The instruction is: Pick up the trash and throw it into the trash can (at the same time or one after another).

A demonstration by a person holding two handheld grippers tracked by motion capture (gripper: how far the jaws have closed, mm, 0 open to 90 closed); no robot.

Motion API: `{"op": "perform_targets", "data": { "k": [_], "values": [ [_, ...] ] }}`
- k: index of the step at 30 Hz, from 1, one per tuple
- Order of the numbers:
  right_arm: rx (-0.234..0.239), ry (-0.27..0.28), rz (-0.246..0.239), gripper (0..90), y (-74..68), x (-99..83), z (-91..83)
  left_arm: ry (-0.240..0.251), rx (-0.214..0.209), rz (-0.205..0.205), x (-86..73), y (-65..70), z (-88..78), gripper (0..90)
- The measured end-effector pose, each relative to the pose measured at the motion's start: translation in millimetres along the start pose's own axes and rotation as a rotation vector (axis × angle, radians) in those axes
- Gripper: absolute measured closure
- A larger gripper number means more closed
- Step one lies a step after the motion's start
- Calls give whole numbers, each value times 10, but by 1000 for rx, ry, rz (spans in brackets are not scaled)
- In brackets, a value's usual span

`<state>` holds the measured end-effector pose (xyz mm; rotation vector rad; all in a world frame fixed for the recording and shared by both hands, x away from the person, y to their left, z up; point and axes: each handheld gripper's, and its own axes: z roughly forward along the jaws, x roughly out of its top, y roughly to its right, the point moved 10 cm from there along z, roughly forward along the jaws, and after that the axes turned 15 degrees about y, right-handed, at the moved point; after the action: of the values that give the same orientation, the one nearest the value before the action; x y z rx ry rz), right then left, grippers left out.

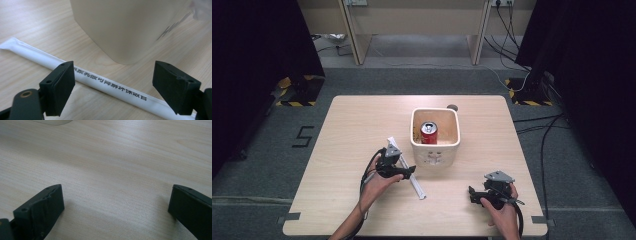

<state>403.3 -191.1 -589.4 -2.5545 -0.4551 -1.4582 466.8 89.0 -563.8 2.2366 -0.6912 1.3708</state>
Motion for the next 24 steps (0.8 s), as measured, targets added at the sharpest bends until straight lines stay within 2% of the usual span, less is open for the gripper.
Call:
{"op": "perform_targets", "data": {
  "k": [5,7,11,13,18,24],
  "values": [
    [1,-1,0,3,-3,-1,-1,-15,31,16,-29,-22,58,176],
    [2,-1,0,3,-3,-1,-2,-34,57,34,-67,-68,94,176],
    [3,-1,-1,3,-4,-1,-2,-66,70,63,-140,-112,103,202],
    [3,-1,-1,3,-5,-1,-3,-71,65,52,-188,-143,87,203],
    [4,0,-2,3,-4,-1,-2,-78,73,56,-197,-212,32,229],
    [2,-1,-1,3,-5,-2,-2,-97,49,62,-229,-349,-141,419]
  ]
}}
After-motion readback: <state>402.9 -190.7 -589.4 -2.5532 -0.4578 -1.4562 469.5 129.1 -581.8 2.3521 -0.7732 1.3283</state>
